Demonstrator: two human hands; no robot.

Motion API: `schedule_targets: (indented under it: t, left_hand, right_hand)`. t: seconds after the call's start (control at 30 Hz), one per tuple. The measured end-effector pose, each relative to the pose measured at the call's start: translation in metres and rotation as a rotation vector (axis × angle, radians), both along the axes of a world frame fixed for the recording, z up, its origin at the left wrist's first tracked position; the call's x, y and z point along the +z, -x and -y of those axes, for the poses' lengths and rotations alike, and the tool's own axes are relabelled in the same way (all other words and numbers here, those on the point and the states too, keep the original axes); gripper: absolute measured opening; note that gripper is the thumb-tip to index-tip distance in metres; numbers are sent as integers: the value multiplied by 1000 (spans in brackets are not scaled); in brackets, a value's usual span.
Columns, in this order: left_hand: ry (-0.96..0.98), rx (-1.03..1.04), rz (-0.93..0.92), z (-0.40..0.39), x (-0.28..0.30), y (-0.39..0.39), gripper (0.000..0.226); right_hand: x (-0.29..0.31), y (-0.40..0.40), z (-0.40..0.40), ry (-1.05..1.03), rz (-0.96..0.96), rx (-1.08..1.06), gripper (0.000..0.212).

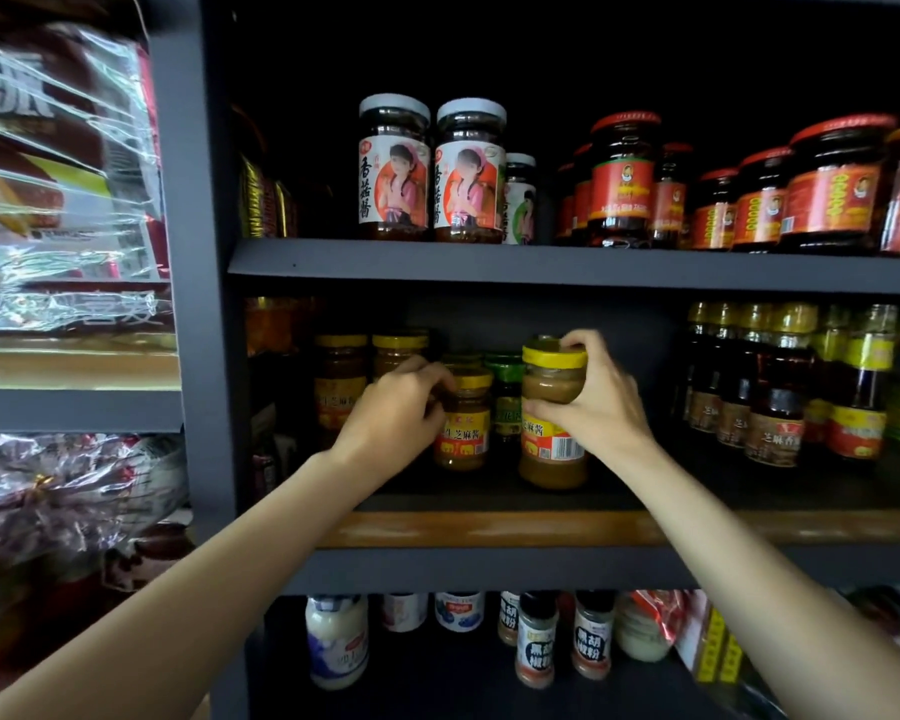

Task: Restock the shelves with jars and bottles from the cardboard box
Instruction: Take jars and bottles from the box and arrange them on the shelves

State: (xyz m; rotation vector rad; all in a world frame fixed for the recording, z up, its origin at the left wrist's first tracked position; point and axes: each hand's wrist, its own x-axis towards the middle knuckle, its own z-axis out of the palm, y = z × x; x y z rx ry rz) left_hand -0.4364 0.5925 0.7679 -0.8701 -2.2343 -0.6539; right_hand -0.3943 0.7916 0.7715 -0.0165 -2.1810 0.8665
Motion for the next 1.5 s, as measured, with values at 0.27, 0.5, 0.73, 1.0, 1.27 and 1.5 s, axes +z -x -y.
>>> schedule_targets:
  t: [0.27,0.5,0.73,1.0,1.27,1.5]
  left_hand:
    - [63,-69,262,15,-1,-16,45]
    - [-165,-21,417,36,-3,-14,31]
    - [-287,77,470,51,-12,-5,44]
    - [-265,119,482,51,-14,-3,51]
    - [-9,229,304,53,-16,-13,46]
    - [131,247,460,58,-19,-13,45]
  right_hand:
    - [19,-21,45,-91,-55,316,66]
    - [24,4,84,-38,86,454,65]
    - [20,37,115,17,199,511,66]
    - [35,38,109,-407,181,349,64]
    - [35,55,122,-376,229,303,68]
    - [36,70,126,-364,246,359,68]
